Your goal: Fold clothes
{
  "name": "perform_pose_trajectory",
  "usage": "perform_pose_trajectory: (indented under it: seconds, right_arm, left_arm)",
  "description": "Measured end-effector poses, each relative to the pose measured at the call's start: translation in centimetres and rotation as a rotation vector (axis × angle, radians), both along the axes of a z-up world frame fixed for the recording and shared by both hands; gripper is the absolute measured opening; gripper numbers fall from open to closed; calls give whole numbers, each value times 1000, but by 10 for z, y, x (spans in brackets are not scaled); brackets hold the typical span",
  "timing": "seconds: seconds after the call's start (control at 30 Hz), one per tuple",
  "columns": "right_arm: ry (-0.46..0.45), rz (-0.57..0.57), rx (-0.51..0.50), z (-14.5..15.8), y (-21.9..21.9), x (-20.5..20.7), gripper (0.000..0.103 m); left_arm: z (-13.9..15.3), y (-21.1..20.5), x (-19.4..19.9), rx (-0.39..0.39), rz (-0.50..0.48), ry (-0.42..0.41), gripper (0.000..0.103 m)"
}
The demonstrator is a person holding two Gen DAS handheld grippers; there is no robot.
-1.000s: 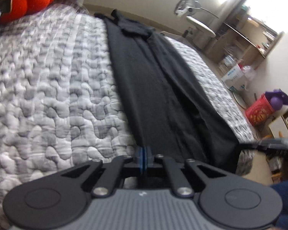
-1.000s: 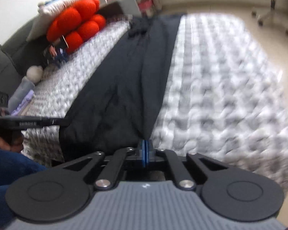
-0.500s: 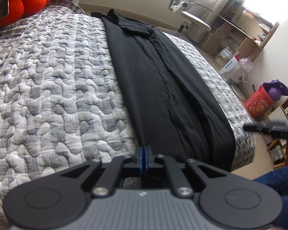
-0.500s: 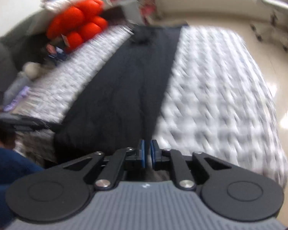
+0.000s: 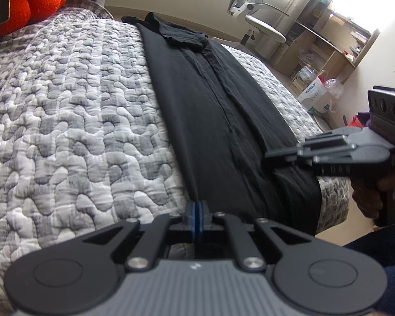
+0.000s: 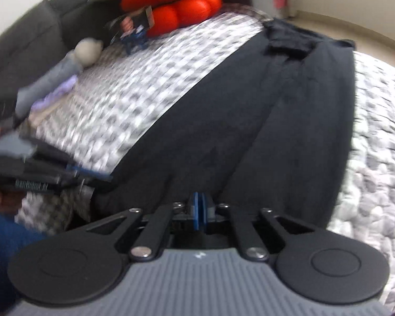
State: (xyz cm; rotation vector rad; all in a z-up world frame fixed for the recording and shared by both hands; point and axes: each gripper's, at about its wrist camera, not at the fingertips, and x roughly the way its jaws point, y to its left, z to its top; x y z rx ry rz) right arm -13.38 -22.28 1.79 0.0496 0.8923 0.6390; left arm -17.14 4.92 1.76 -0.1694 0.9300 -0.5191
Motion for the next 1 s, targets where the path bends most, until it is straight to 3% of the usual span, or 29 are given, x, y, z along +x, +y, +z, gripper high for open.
perform_pose_trajectory:
  seconds: [0.27,0.3,0.33,0.5,0.53,0.57,0.67,0.77,0.87,0.93,0.97,1.0]
  right_arm:
    - [-21,-27,39,-4,2,12,11]
    - [-24,-30,44,-4,2,13,7]
    - [-27,-34,49,-5,2,15,11]
    - [-33,-91,68,-6,-9,14,12]
    - [-34,-104,72,-6,-12,13,11]
    - [-34,-117,76,-6,-14,13,2]
    - [-37,-157,87,-6,-22,11,0]
    - [-39,-196,97,-7,-30,9,13]
    - [-37,-222,93,-14,-37,8,0]
    - [-49,-215,66,-8,-37,8,0]
    - [-56,-212,54,-5,-37,7,3]
    - [-65,-229,58,-3,-39,7,12]
  left_arm:
    - [-2,2,1,-8,-9,1,3]
    - [-1,1,1,-2,-12,-1,3]
    - [-1,0,1,1,-14,-3,3]
    - [-1,1,1,-6,-5,3,3]
    - [-1,1,1,-6,-4,3,3]
    - [-1,1,1,-3,-4,2,3]
    - [-1,1,1,-1,-3,3,3]
    - [-1,1,2,-4,2,5,3]
    - [-2,1,1,-6,8,2,3]
    - [-2,2,0,-9,9,2,3]
    - [-2,2,0,-12,9,2,3]
    - [-2,3,0,-15,9,3,3]
